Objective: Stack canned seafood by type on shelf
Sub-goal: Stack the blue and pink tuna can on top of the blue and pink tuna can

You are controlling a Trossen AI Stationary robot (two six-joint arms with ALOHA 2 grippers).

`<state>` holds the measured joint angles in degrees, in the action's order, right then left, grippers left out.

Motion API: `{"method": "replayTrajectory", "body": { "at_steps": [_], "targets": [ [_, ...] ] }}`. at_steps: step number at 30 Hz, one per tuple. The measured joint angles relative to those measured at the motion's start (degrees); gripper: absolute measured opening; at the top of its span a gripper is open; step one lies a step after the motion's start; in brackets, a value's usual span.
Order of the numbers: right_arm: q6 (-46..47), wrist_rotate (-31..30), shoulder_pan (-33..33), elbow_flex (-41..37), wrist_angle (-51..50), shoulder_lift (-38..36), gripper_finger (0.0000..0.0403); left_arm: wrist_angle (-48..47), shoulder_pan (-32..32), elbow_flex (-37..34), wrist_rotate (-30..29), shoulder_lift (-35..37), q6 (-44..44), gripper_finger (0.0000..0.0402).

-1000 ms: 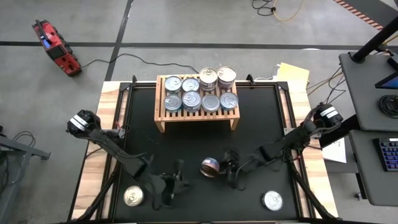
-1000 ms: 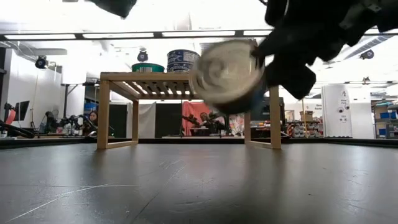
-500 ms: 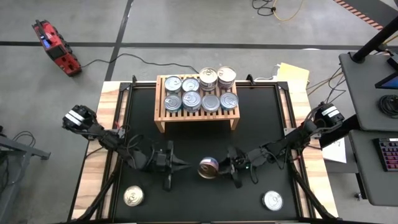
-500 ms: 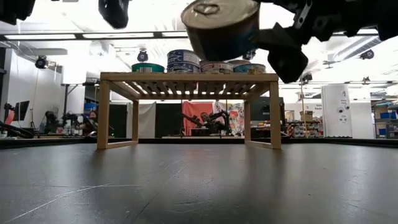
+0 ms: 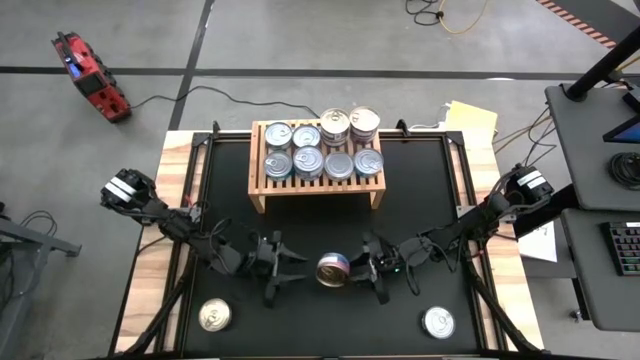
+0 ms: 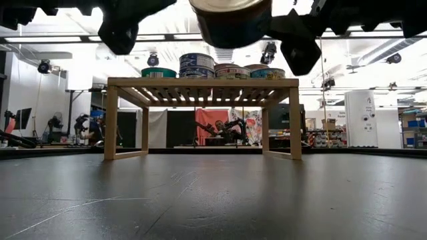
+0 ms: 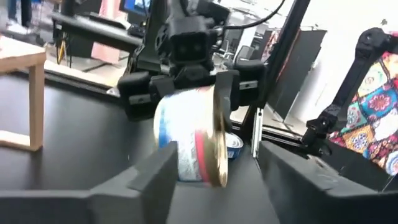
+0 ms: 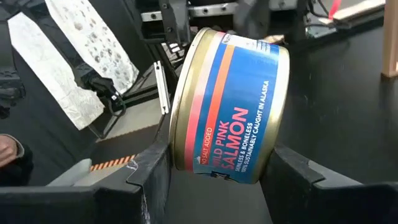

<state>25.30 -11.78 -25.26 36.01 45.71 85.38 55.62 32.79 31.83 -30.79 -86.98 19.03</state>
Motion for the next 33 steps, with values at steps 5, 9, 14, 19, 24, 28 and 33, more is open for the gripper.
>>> {"method": "replayTrajectory", "body": {
  "at_steps": [5, 9, 14, 19, 24, 28, 33],
  "targets": [
    [-2.14, 0.01, 0.00, 0.65, -0.12, 0.00, 0.0201, -0.34, -2.12, -0.38, -0.22, -0.04, 5.05, 0.0270],
    [-3.29, 0.01, 0.00, 1.24, -0.41, 0.00, 0.0199, -1.01, -3.79, -0.48, -0.10, -0.04, 6.67, 0.0305],
    [-4.89, 0.01, 0.04, 1.63, -0.52, 0.00, 0.0195, -1.07, -4.10, -0.46, 0.95, -0.04, 5.88, 0.0322],
    [-5.91, 0.02, 0.39, 3.10, -2.57, 0.00, 0.0202, -1.23, -4.10, 0.09, 3.32, -0.04, 4.93, 0.0323],
    [-7.16, -0.04, 0.92, 4.79, -5.17, 0.00, 0.0196, -1.34, -4.14, 0.66, 3.70, -0.04, 3.01, 0.0323],
    [-7.80, -0.03, 1.27, 5.46, -5.59, 0.00, 0.0199, -2.40, -4.12, 1.27, 3.96, -0.07, 2.89, 0.0323],
    [-9.64, -0.01, 1.89, 6.85, -6.53, 0.00, 0.0200, -2.62, -4.14, 1.68, 3.98, -0.09, 1.02, 0.0323]
  ]
}}
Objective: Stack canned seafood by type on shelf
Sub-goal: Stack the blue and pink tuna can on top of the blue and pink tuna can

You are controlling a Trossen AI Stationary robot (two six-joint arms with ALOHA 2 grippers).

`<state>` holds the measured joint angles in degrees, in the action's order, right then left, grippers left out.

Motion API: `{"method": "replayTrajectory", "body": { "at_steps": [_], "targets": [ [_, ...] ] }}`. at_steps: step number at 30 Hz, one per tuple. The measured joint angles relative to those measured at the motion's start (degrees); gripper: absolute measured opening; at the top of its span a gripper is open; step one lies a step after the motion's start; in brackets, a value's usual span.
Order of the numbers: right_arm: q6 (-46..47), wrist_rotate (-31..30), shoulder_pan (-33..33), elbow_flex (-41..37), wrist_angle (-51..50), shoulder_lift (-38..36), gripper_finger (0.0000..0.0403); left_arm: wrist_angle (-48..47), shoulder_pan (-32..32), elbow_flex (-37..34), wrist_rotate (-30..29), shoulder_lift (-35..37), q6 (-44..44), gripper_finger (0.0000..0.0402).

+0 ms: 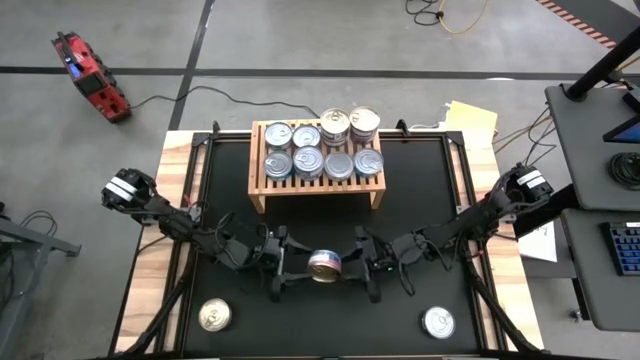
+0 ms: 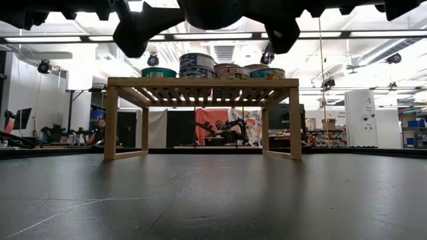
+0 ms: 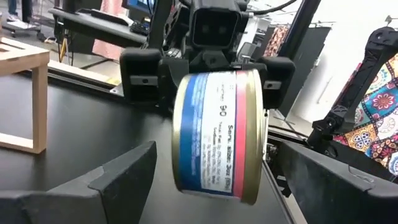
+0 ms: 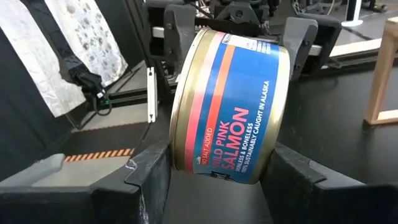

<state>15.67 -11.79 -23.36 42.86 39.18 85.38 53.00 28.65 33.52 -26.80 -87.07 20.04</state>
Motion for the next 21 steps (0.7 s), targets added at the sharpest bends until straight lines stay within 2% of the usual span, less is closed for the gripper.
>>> {"method": "replayTrajectory", "body": {
  "at_steps": [15, 18, 21],
  "targets": [
    [-3.15, 0.17, 1.15, 1.23, -1.03, 0.00, 0.0197, -0.07, -0.07, 4.73, -0.34, -4.39, -6.48, 0.0317],
    [-2.98, 0.60, 1.15, 1.23, -1.25, 0.00, 0.0202, 0.24, -0.08, 4.85, -1.10, -4.39, -6.09, 0.0298],
    [-2.74, 1.79, 1.13, 1.23, -1.27, 0.00, 0.0206, 1.00, -0.07, 4.66, -1.13, -4.39, -5.59, 0.0257]
  ]
}}
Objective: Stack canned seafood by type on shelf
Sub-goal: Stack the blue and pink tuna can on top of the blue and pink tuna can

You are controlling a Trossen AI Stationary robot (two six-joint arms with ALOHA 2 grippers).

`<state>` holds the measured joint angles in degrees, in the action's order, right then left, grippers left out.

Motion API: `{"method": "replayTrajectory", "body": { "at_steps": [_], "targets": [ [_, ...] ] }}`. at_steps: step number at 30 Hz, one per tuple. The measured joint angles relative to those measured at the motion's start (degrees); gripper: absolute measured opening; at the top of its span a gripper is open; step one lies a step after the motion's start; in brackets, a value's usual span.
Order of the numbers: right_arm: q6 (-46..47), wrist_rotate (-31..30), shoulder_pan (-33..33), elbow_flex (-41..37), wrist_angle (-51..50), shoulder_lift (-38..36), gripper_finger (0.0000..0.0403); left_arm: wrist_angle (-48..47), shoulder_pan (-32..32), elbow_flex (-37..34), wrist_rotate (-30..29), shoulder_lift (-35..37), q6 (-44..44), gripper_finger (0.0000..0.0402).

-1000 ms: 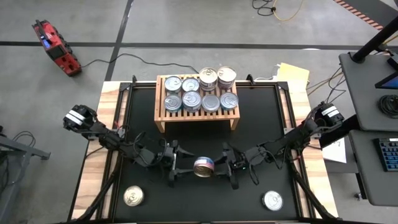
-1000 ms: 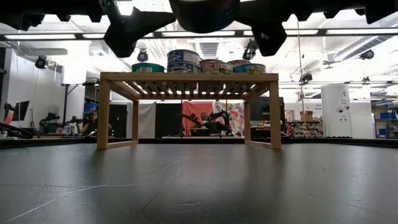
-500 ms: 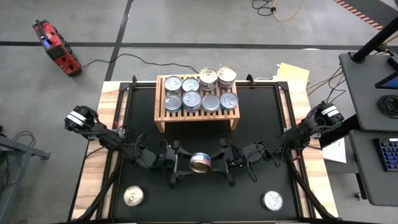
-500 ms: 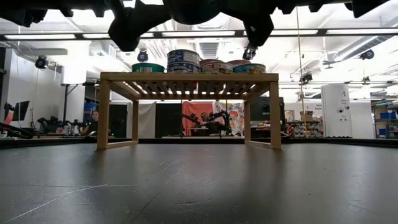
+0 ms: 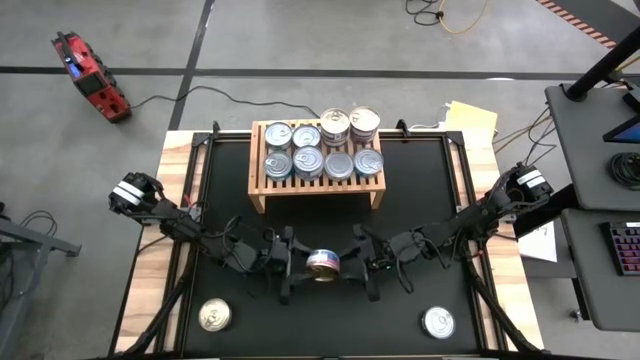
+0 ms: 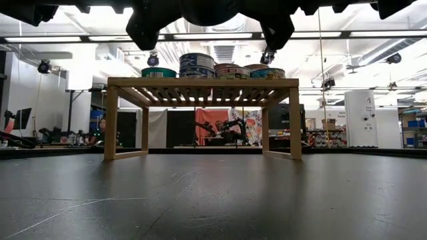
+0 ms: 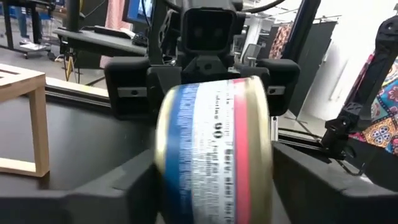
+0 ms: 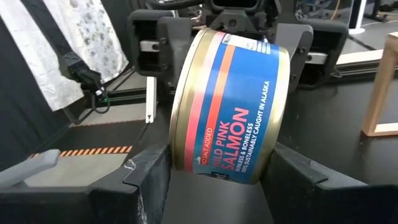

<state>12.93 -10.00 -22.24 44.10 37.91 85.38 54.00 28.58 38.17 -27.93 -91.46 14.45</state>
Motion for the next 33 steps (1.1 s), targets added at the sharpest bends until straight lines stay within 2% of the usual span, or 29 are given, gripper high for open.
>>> {"method": "replayTrajectory", "body": {
  "at_steps": [4, 5, 11, 15, 21, 27, 33],
  "targets": [
    [-0.22, 0.62, -0.13, 0.00, -0.08, 0.00, 0.0206, -0.06, -0.02, -0.07, 0.24, 0.00, 1.18, 0.0174],
    [-0.28, 0.61, -0.13, 0.00, -0.03, 0.00, 0.0206, -0.04, 0.00, -0.04, 0.16, 0.00, 1.27, 0.0168],
    [-0.59, 0.31, -0.15, 0.00, 0.05, -0.21, 0.0220, -0.33, 0.00, 0.46, -0.21, 0.18, 2.30, 0.0168],
    [-0.69, -0.57, -0.04, 0.00, -0.40, -1.47, 0.0248, -0.20, -0.11, 0.45, -2.41, 0.98, 11.60, 0.0168],
    [0.15, -0.74, -0.11, 0.00, -5.93, -4.64, 0.0284, -0.15, -0.08, 0.33, -2.80, 2.49, 17.48, 0.0168],
    [0.97, -0.75, -0.21, 0.00, -9.22, -5.86, 0.0301, -0.11, -0.07, 0.30, -0.46, 4.82, 22.95, 0.0168],
    [-2.87, -0.74, -1.20, 0.00, -9.18, -6.80, 0.0295, -1.08, -0.02, 0.26, 3.29, 7.41, 30.50, 0.0168]
  ]
}}
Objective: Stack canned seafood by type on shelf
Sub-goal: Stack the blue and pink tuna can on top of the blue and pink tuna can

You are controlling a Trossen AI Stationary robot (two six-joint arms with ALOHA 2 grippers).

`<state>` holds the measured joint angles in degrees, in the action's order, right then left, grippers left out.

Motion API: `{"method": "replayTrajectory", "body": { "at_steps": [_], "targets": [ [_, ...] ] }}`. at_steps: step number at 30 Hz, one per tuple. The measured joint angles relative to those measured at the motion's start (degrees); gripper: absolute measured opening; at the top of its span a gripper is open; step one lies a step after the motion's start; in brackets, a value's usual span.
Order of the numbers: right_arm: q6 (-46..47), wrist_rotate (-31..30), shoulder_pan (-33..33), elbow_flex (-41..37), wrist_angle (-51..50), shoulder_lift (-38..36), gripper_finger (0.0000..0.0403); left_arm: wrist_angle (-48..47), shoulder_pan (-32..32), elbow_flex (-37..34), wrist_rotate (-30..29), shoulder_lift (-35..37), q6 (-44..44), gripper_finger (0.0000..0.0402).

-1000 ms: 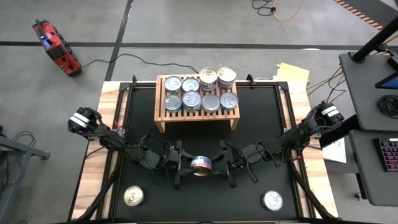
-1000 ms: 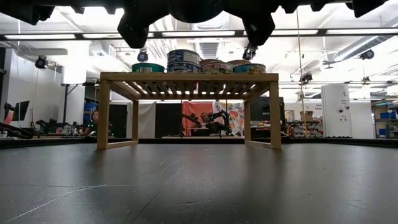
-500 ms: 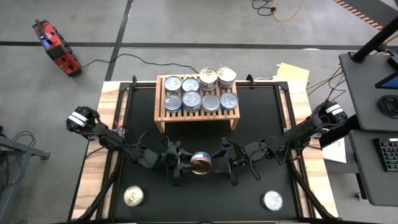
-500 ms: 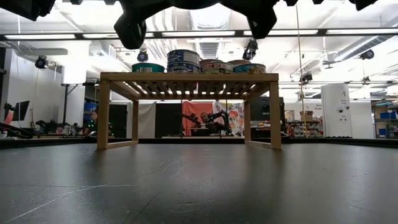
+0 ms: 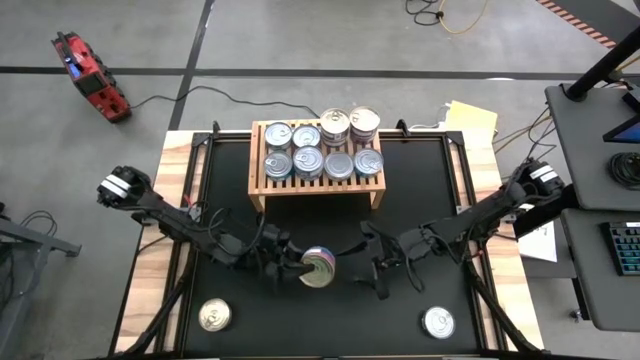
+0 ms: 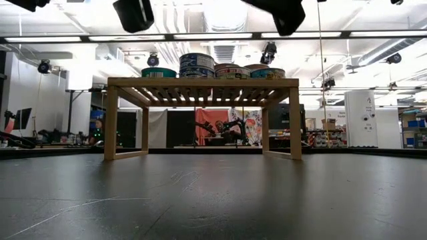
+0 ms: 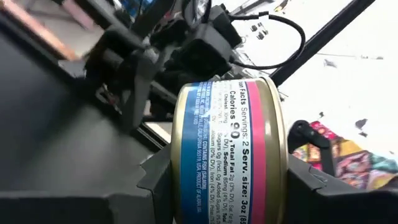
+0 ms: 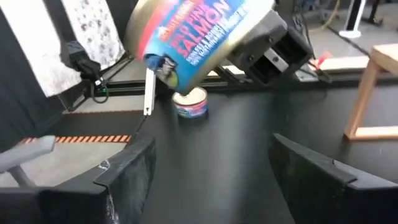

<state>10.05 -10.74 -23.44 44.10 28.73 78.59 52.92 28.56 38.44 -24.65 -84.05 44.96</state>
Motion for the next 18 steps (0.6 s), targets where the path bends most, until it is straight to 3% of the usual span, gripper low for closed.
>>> {"method": "replayTrajectory", "body": {
  "at_steps": [9, 18],
  "targets": [
    [-18.57, -1.52, -5.48, 0.00, 2.95, -0.53, 0.0272, -5.22, -0.11, -3.03, 1.79, 1.95, 22.51, 0.0168],
    [-62.08, -8.04, -10.63, 2.95, 2.83, 1.60, 0.0252, -5.00, -0.11, -4.46, 1.81, 1.84, 33.37, 0.0168]
  ]
}}
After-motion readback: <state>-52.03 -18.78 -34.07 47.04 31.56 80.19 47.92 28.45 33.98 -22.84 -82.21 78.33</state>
